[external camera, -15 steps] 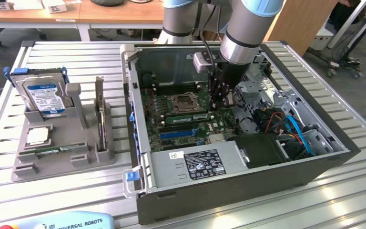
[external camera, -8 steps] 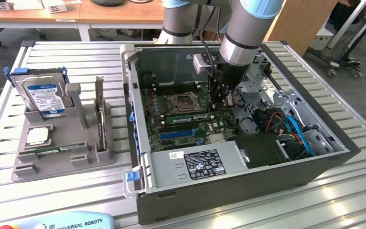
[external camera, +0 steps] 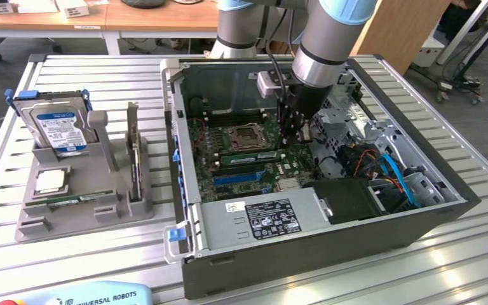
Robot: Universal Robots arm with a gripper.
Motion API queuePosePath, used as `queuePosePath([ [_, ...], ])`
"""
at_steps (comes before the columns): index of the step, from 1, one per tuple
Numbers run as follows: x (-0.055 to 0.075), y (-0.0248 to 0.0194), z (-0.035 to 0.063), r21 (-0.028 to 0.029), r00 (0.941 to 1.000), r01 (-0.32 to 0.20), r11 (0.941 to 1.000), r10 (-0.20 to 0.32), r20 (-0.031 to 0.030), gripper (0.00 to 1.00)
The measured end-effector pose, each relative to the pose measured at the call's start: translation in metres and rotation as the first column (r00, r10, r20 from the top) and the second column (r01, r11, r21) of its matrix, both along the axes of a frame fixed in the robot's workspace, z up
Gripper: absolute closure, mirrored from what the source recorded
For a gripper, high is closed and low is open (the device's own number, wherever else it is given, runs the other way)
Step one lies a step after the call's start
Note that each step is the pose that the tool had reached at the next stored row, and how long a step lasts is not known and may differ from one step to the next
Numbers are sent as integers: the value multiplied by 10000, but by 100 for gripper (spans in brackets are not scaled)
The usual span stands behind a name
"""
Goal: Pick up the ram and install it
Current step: 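Press down the ram until it locks into place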
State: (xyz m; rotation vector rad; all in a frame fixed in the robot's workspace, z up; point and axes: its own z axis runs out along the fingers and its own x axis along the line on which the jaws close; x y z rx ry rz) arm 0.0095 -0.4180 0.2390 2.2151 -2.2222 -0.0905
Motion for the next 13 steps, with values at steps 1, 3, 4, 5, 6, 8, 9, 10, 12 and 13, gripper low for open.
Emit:
queuePosePath([
  [1,0,1,-8,16,10000,0,10000,0,2,90],
  [3,0,1,-26,17,10000,1,10000,-1,2,90],
  [4,0,0,-34,16,10000,1,10000,-1,1,90],
  [5,0,0,-41,16,10000,1,10000,-1,1,90],
  [6,0,0,-46,17,10000,1,10000,-1,2,90],
  [8,0,0,-46,16,10000,1,10000,-1,1,90],
  [9,0,0,-46,16,10000,1,10000,-1,1,90],
  [10,0,1,-47,17,10000,1,10000,-1,1,90],
  [12,0,17,-54,19,10000,1,10000,-1,2,90],
  [13,0,23,-54,18,10000,1,10000,-1,1,90],
])
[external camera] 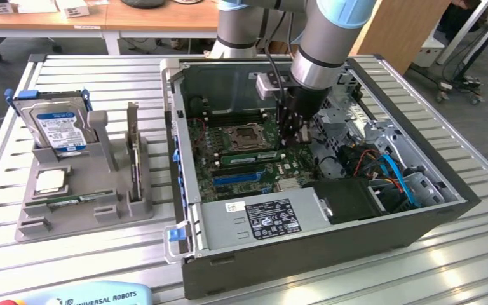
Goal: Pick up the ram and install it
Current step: 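Press down the ram until it locks into place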
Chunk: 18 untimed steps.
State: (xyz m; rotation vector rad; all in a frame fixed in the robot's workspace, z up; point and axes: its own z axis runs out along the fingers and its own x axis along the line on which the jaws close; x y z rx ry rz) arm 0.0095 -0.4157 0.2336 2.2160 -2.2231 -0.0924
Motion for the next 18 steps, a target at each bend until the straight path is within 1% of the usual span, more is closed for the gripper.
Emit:
queuePosePath([
  [18,0,0,-47,-3,10000,0,10000,0,0,90],
])
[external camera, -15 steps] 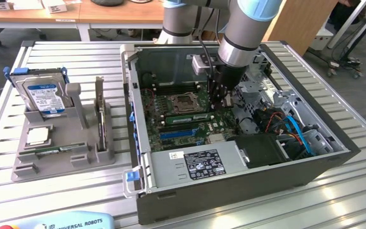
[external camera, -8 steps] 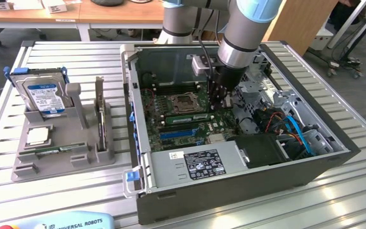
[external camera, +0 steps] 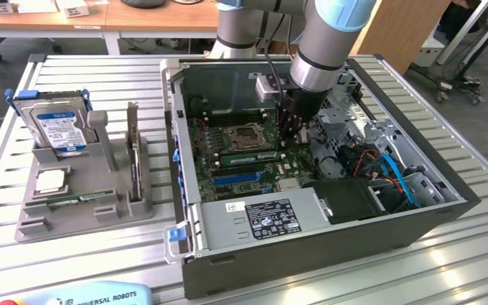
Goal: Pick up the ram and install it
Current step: 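Press down the ram until it locks into place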
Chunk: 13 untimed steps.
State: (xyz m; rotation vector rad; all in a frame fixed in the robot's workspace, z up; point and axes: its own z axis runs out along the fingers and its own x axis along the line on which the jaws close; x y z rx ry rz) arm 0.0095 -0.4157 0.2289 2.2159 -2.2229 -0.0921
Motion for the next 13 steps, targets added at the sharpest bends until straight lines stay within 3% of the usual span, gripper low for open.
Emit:
queuePosePath([
  [13,0,0,-31,1,10000,0,10000,0,0,90],
])
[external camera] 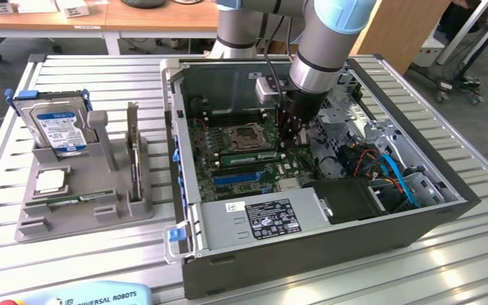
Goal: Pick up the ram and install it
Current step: 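Press down the ram until it locks into place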
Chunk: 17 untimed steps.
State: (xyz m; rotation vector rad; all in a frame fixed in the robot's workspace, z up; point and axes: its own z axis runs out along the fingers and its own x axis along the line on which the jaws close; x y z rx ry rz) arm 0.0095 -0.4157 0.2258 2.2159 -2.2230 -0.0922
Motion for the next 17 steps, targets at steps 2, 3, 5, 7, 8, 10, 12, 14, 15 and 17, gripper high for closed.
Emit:
queuePosePath([
  [2,0,0,0,0,10000,-1,10000,1,0,90],
  [3,0,1,-3,2,10000,0,10000,0,1,90],
  [5,0,0,-8,0,10000,-1,10000,1,1,90],
  [7,0,0,-8,0,10000,0,10000,0,0,90],
  [8,0,0,-8,0,10000,-1,10000,1,0,90],
  [10,0,0,-9,0,10000,0,10000,0,0,90],
  [12,0,0,-14,1,10000,0,10000,0,1,90],
  [14,0,0,-14,0,10000,0,10000,0,0,90],
  [15,0,0,-14,-1,10000,0,10000,0,0,90],
  [17,0,0,-16,0,10000,-1,10000,1,0,90],
])
